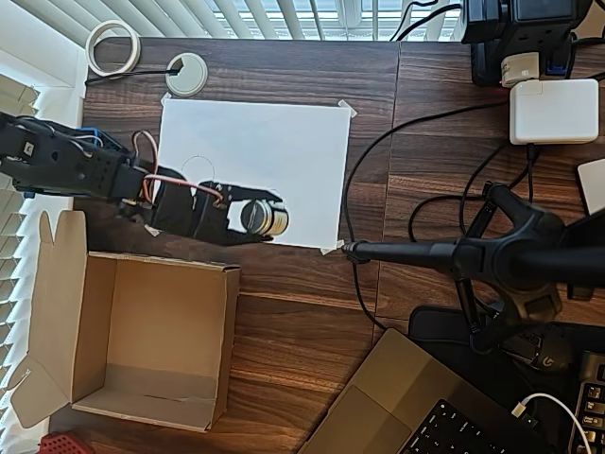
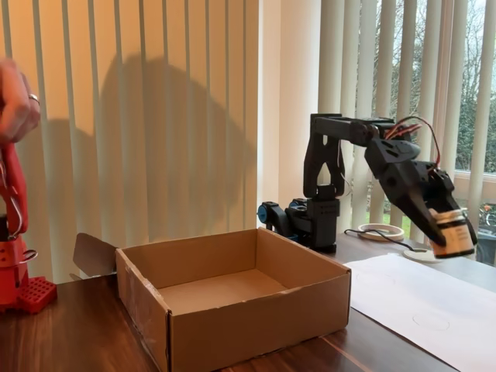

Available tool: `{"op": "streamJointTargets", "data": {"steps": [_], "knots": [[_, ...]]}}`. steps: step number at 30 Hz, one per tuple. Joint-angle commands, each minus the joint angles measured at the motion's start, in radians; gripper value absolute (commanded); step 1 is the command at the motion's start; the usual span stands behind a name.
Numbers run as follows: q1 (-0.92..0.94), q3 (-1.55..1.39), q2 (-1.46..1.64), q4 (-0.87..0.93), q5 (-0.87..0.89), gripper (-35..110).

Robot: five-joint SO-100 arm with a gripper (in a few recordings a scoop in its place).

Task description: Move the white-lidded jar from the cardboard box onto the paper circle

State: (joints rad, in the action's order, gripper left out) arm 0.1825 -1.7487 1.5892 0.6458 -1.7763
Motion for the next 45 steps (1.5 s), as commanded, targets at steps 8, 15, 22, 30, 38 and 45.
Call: {"op": "streamJointTargets", "data": {"steps": [8,15,22,30,38,45], "knots": [[-0.052,-0.11,-0.023,-0.084,0.034,8],[-0.049,-0.141,-0.092,-0.143,0.025,8],[-0.028,-0.156,-0.127,-0.166,-0.011,7],[-0.018,-0.173,-0.132,-0.163,-0.029,7],[-0.014,-0.172,-0.135,-0.146,-0.043,7],[-0.009,-0.17,-0.138,-0.135,-0.051,7]]}}
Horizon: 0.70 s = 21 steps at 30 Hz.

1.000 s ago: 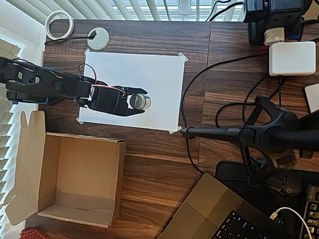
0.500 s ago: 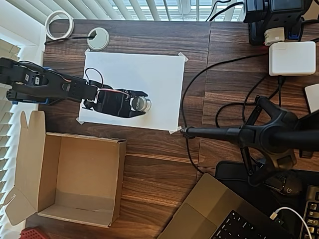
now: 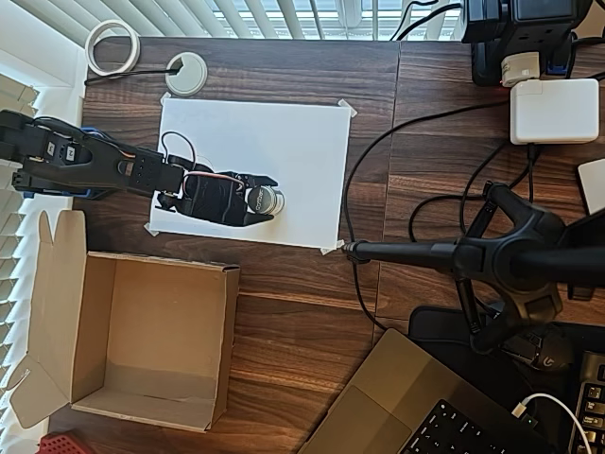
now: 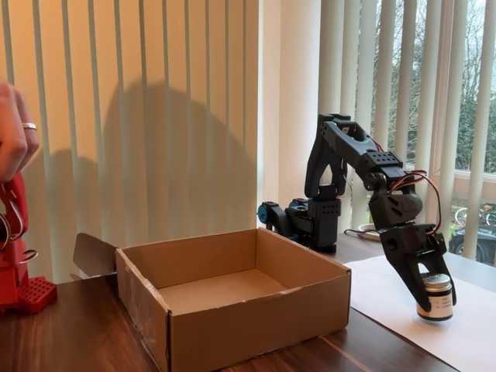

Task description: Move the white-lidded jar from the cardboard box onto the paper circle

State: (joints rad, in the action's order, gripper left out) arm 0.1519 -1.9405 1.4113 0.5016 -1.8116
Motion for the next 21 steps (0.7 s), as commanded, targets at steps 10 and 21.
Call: {"op": "streamJointTargets", "data": {"steps": [10,21], "knots": [[0.025,0.04,0.017,0.012,-0.018,7],[0.023,0.052,0.003,0.012,-0.017,7]]}}
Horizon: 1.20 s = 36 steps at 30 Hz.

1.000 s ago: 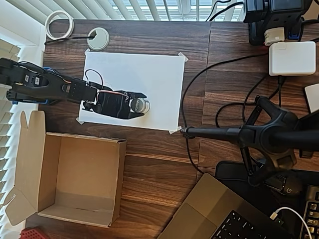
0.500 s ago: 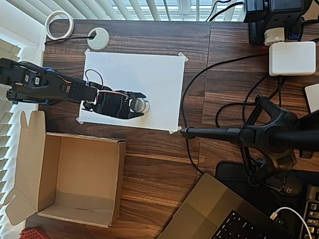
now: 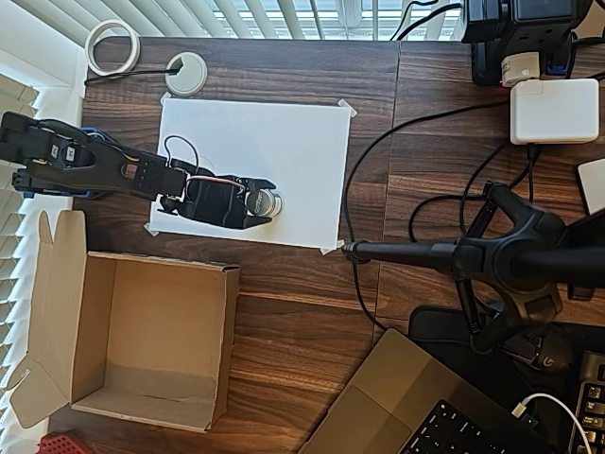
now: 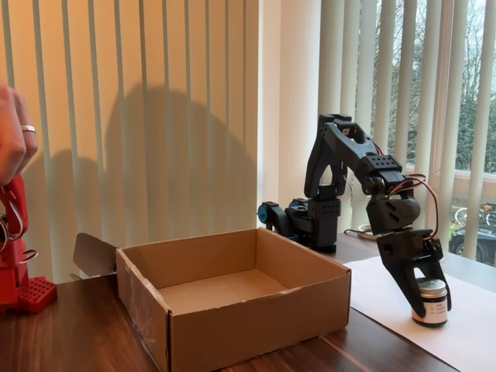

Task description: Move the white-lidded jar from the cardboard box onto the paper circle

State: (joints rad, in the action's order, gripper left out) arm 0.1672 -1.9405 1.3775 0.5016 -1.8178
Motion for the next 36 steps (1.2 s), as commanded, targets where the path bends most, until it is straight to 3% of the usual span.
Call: {"op": "streamJointTargets", "data": {"steps": [1,17,24,36], "knots": [[0.006,0.054,0.037,0.012,-0.009,7],[0.003,0.071,0.032,0.012,-0.015,9],[0.006,0.072,0.032,0.012,-0.035,29],[0.006,0.101,0.057,0.011,-0.046,37]]}}
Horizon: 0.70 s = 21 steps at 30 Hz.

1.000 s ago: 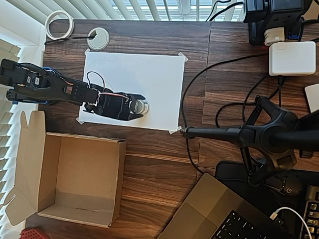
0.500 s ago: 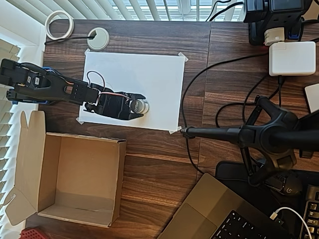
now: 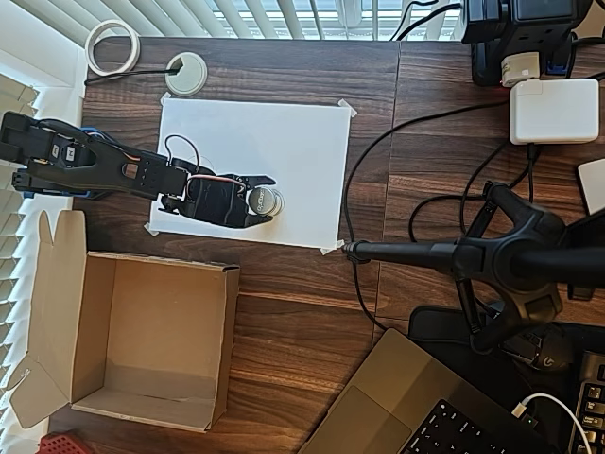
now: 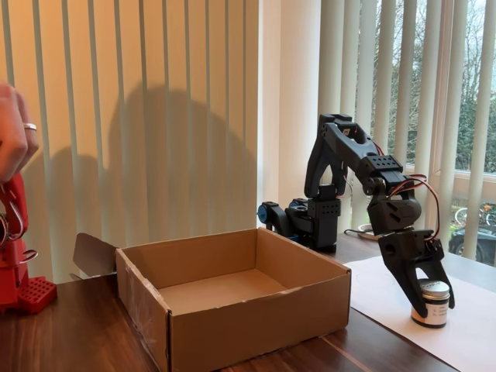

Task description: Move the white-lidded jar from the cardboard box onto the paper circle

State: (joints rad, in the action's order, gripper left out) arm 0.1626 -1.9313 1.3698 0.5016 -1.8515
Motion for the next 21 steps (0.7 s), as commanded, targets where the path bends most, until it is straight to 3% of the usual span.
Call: {"op": "streamJointTargets", "data": {"steps": [1,11,17,21], "knots": [[0.011,0.103,0.071,0.009,-0.011,37],[0.006,0.236,0.192,0.008,0.089,37],[-0.021,0.27,0.353,-0.138,0.468,36],[-0.017,0.239,0.471,-0.135,0.658,33]]}}
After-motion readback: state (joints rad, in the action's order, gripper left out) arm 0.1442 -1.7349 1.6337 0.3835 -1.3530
